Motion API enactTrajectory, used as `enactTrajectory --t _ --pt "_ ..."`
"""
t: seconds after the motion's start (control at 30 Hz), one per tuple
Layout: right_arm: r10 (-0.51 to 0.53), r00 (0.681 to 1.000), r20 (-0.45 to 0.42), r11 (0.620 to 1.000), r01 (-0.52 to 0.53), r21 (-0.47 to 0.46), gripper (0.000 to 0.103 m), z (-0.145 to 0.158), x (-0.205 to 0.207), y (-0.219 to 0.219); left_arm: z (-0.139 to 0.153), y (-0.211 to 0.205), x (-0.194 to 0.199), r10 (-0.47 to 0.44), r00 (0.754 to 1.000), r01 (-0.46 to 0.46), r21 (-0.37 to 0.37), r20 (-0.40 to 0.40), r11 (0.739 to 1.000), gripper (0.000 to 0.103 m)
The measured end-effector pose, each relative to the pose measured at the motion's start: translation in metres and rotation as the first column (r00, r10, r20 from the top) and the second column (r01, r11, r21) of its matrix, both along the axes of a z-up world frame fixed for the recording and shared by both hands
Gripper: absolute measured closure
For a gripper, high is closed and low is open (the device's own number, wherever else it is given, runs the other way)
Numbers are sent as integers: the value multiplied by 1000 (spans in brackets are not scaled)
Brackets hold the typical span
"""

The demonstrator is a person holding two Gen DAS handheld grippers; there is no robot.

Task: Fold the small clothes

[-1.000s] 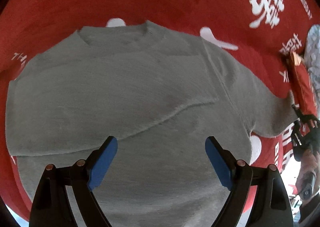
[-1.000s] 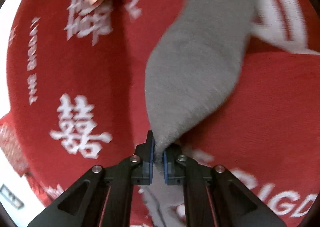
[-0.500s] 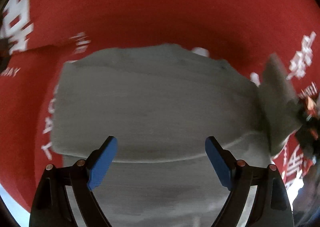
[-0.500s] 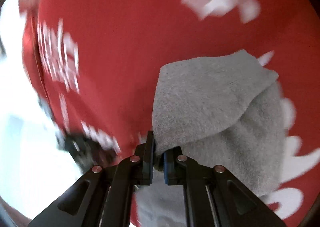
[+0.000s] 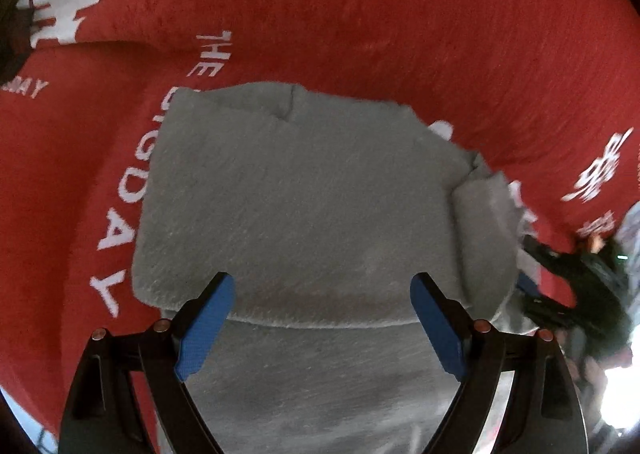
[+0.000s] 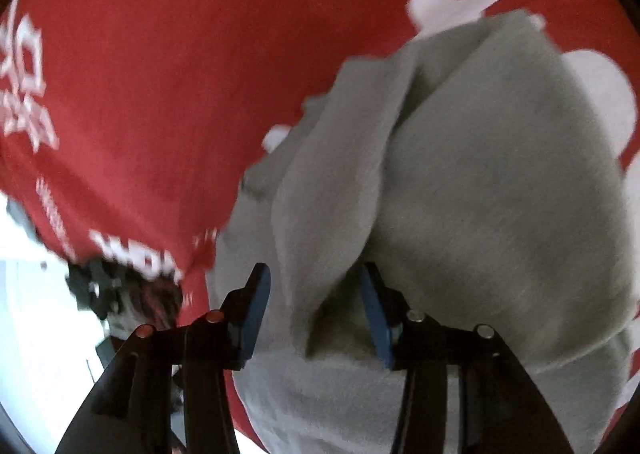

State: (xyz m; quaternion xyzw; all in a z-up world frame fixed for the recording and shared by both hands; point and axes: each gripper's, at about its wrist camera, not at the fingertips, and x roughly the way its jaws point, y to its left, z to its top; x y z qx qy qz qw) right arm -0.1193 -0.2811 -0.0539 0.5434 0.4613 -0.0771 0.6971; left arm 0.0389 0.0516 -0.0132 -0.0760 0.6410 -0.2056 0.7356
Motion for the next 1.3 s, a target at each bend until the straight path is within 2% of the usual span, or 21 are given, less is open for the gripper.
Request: enactTrajectory --t 0.07,0.1,0.13,0.17,0.23,0.33,0.47,0.57,0.67,0.73,0.8,0.93,1.03,1.1,1.13,1.17,1.23,1.3 --pt "-51 999 -2 998 51 20 56 -3 11 -8 1 3 4 12 1000 -13 -70 -18 997 13" --pt "-55 998 7 998 55 15 65 -4 19 -9 0 4 7 15 999 -18 -96 -29 995 13" --pt "-38 999 20 999 38 0 72 -1 29 -7 -1 5 9 17 999 -22 -124 -44 992 13" --pt "-2 999 44 1000 2 -20 83 4 39 -1 -3 7 12 19 998 -29 -154 -64 988 13" --pt "115 989 94 992 -109 -65 85 17 60 20 -9 10 17 28 993 -53 -221 -111 974 13" --pt "323 937 135 943 -307 -127 85 33 69 51 -20 18 24 64 981 -120 -311 -185 943 13" --pt "555 828 83 824 -533 -190 85 32 75 112 -34 27 28 109 958 -208 -378 -267 902 13" --pt "648 762 4 747 -634 -199 85 21 68 144 -41 26 28 113 948 -225 -378 -296 898 13" --pt "664 745 -61 722 -661 -203 84 13 59 154 -45 23 28 114 946 -230 -379 -304 896 13" --pt "648 759 -54 740 -645 -189 80 15 51 150 -44 22 28 113 947 -228 -380 -301 896 13" --pt "627 778 -46 761 -624 -174 56 17 39 141 -41 22 29 110 949 -223 -384 -296 896 13" --pt "595 800 -73 784 -598 -165 54 21 24 128 -40 24 34 119 948 -228 -373 -294 899 13" --pt "502 862 -69 854 -506 -122 54 22 7 103 -40 19 36 112 954 -210 -355 -278 911 13" --pt "385 920 -78 918 -390 -68 54 18 -17 78 -37 15 38 109 961 -193 -337 -253 922 14" --pt "327 941 -87 942 -332 -47 54 16 -30 66 -36 13 39 108 964 -186 -325 -245 927 28" --pt "236 966 -103 971 -239 -21 54 13 -51 46 -37 10 40 101 964 -178 -318 -246 931 53" --pt "116 986 -117 993 -117 -3 54 10 -78 21 -42 7 42 85 960 -170 -314 -267 934 76" --pt "-20 992 -123 1000 19 -4 54 8 -103 -6 -42 7 42 79 966 -156 -306 -248 939 86"
